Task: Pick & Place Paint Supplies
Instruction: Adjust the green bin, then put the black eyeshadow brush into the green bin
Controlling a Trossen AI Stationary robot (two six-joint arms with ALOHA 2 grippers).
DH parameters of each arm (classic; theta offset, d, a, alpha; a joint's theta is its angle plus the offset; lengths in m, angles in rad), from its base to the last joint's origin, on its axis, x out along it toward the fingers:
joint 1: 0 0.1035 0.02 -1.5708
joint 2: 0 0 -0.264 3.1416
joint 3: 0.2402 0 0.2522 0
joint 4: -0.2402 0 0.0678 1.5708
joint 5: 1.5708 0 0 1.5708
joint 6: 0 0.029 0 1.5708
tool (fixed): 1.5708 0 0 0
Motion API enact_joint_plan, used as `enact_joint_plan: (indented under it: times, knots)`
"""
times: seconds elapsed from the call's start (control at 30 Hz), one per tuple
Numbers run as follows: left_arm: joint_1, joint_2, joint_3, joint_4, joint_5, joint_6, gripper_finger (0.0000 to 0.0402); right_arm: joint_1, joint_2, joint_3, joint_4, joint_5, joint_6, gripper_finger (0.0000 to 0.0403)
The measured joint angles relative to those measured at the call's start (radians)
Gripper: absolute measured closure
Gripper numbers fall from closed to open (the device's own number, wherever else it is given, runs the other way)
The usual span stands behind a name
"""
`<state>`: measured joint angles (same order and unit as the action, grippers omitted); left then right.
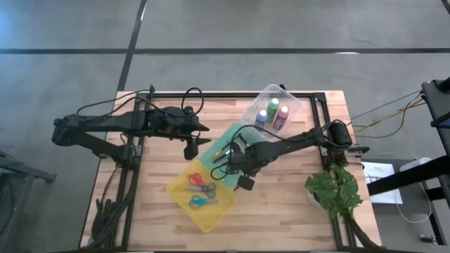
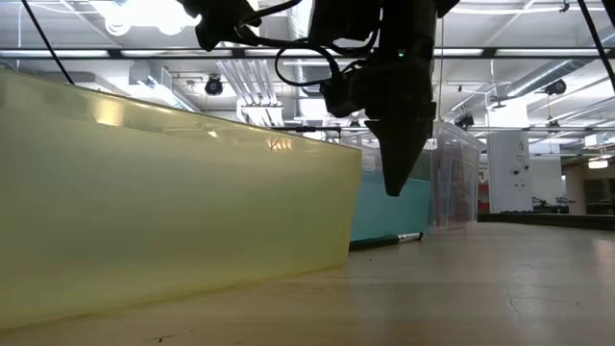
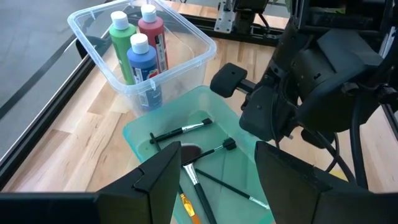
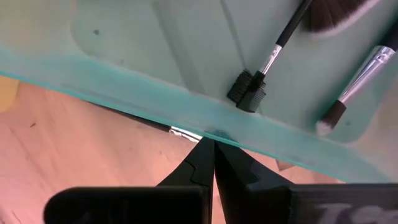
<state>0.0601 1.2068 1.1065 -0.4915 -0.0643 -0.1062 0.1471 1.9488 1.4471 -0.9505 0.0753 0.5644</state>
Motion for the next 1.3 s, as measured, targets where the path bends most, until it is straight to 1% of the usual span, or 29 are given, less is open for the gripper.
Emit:
enact_joint_plan:
  times: [0.13, 0.27, 0.37, 0.47, 0.57, 0.7, 0.83, 0.93, 1.0, 1.13, 1.2, 1.3]
  knots:
    - [0.0, 0.0, 0.0, 0.0, 0.0, 0.0, 0.0189, 0.011, -0.006, 0.0, -0.023, 0.0, 0.003, 0.0395]
    - [0.0, 0.0, 0.0, 0.0, 0.0, 0.0, 0.0189, 0.05, -0.036, -0.001, -0.041, 0.011, 0.019, 0.0394]
    - [0.0, 0.0, 0.0, 0.0, 0.0, 0.0, 0.0189, 0.093, -0.067, -0.024, -0.041, 0.056, 0.058, 0.0394]
    - [0.0, 0.0, 0.0, 0.0, 0.0, 0.0, 0.0189, 0.126, -0.111, -0.08, -0.006, 0.098, 0.101, 0.0394]
    - [0.0, 0.0, -0.002, 0.0, 0.0, 0.0, 0.0189, 0.129, -0.18, -0.178, 0.118, 0.1, 0.139, 0.0394]
    - [0.0, 0.0, -0.014, 0.002, 0.0, 0.0, 0.0189, 0.129, -0.302, -0.318, 0.324, 0.115, 0.137, 0.0394]
    - [-0.002, 0.0, -0.033, 0.003, 0.004, -0.006, 0.0189, 0.139, -0.448, -0.47, 0.535, 0.135, 0.057, 0.0394]
    - [-0.005, 0.0, -0.043, 0.004, 0.004, -0.008, 0.0189, 0.141, -0.55, -0.58, 0.617, 0.131, 0.008, 0.0394]
    - [-0.007, 0.0, -0.048, 0.014, 0.004, -0.008, 0.0189, 0.141, -0.611, -0.652, 0.687, 0.103, -0.02, 0.0394]
    - [-0.009, 0.0, -0.05, 0.044, 0.017, -0.007, 0.0189, 0.142, -0.689, -0.78, 0.861, -0.004, -0.072, 0.0394]
    - [-0.009, 0.0, -0.051, 0.059, 0.019, -0.004, 0.0189, 0.14, -0.7, -0.832, 0.908, -0.026, -0.061, 0.0394]
    - [-0.009, 0.0, -0.052, 0.061, 0.019, -0.004, 0.0189, 0.133, -0.704, -0.887, 0.968, -0.028, -0.002, 0.0394]
